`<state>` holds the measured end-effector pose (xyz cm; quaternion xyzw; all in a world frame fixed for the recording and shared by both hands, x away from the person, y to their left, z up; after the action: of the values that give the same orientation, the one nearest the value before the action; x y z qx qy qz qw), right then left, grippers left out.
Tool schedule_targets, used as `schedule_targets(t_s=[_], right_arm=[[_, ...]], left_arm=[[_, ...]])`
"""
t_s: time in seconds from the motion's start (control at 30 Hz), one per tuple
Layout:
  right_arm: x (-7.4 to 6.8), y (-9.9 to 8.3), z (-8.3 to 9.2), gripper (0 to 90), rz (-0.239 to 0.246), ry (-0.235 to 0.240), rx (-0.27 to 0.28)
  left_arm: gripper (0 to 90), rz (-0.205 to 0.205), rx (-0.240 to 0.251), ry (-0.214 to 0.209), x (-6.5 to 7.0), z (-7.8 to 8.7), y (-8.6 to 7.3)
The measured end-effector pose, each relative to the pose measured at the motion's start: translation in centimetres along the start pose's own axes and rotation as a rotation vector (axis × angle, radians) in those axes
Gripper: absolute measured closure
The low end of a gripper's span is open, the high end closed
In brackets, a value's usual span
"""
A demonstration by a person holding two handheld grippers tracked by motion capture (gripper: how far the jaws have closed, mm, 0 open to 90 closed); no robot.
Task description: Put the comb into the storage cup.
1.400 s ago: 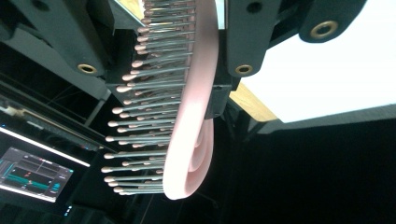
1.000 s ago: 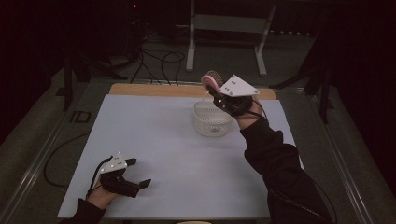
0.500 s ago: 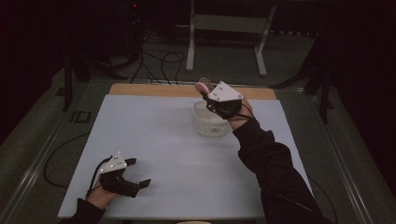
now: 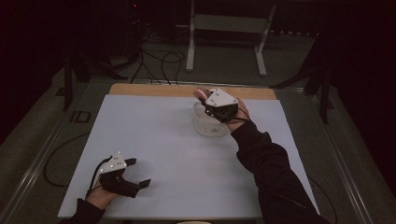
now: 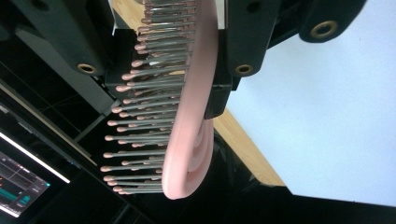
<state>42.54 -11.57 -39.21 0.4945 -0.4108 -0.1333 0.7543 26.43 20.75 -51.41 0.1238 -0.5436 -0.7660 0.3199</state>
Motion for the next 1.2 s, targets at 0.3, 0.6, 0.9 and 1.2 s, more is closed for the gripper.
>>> schedule_targets(t_s=[0.3,0.6,0.9,1.2], right_arm=[[-0.7,-1.2,-0.7,64.4,0.046,0.018,-0.025],[-1.6,-2.1,-1.3,64.4,0.069,0.039,-0.049],[-1.9,-2.8,-1.6,64.4,0.078,0.056,-0.057],[-2.3,-3.5,-2.0,64.3,0.088,0.066,-0.076]], left_arm=[[0.3,-0.003,-0.001,-0.001,0.0,0.0,0.0],[0.3,0.0,0.0,-0.001,-0.1,0.1,0.0],[0.3,0.001,0.003,0.0,-0.1,0.1,0.0],[0.3,-0.001,0.002,0.0,-0.1,0.1,0.0]])
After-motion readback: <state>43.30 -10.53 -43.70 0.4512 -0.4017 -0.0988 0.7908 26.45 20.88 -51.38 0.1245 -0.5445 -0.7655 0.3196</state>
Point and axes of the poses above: each handheld gripper's, and its own axes: z roughly backward along the jaws, y roughly out of its top, x roughly to its right, the point moved 2 cm from there along -z, roughly forward along the jaws, and after that the axes turned 11 degrees about x, right-handed, at the moved point
